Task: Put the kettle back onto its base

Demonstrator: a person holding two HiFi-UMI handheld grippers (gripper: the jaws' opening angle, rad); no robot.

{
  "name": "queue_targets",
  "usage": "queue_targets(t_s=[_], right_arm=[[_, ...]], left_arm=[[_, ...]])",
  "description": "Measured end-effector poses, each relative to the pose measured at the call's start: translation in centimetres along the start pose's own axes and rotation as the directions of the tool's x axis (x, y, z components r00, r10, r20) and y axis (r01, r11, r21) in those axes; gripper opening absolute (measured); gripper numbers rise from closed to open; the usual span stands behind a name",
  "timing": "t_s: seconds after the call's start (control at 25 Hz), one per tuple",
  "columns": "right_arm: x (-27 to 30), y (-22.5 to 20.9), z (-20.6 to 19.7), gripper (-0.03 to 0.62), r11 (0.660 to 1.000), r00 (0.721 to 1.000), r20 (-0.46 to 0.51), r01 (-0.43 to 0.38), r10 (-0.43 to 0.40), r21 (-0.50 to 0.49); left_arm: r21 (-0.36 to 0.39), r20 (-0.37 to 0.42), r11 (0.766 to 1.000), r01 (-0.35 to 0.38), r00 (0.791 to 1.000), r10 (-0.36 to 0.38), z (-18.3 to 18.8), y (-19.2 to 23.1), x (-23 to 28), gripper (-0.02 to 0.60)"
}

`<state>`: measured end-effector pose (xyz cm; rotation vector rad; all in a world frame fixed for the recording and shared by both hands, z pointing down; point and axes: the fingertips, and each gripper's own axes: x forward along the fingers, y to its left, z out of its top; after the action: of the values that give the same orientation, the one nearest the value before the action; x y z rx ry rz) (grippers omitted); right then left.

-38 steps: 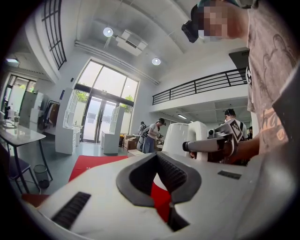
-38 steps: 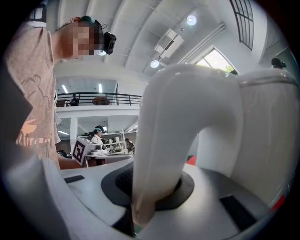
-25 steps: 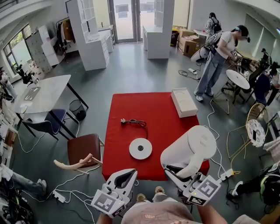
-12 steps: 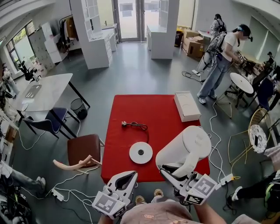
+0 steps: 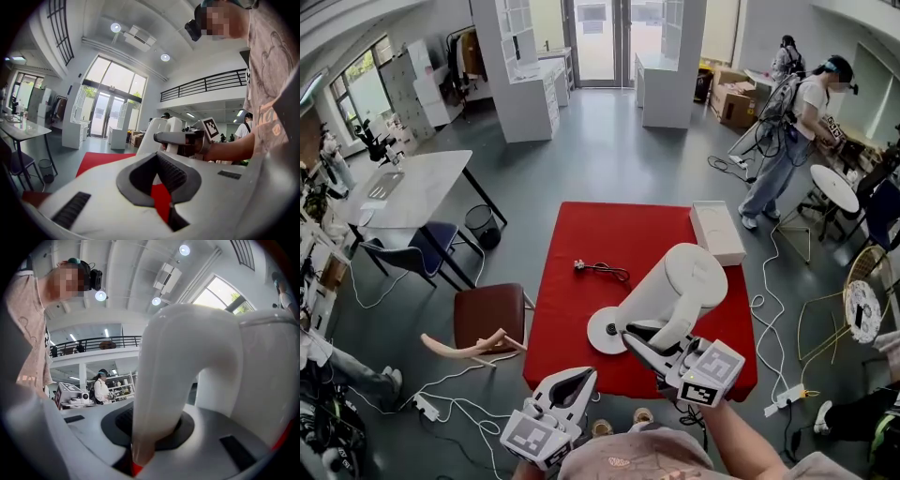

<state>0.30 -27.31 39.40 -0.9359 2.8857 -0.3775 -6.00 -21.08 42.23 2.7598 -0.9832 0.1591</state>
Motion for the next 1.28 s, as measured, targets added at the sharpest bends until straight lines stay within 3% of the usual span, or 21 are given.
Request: queue_targets(t_s=[0.32, 0.76, 1.28], right_arm=[[3.5, -0.9, 0.5, 0.066, 0.996, 0.997, -0.038, -0.073, 0.071, -0.046], [5.6, -2.1, -6.0, 0.066, 0.995, 0.983, -0.157, -0.096, 0.092, -0.016], [8.9, -1.1, -10.8, 0.066, 0.988, 0.962, -0.226, -0.154, 0.151, 0.009]], left_arm=[[0.002, 0.005, 0.999, -0.046, 0.999, 0.046, 0.5, 1.3, -0.2, -0.003], [-0.008, -0.015, 0.996, -0.092, 0.996, 0.092, 0.2, 1.9, -0.8, -0.003], [0.008, 0.007, 0.986, -0.168, 0.986, 0.168, -0.2, 3.5, -2.3, -0.003]])
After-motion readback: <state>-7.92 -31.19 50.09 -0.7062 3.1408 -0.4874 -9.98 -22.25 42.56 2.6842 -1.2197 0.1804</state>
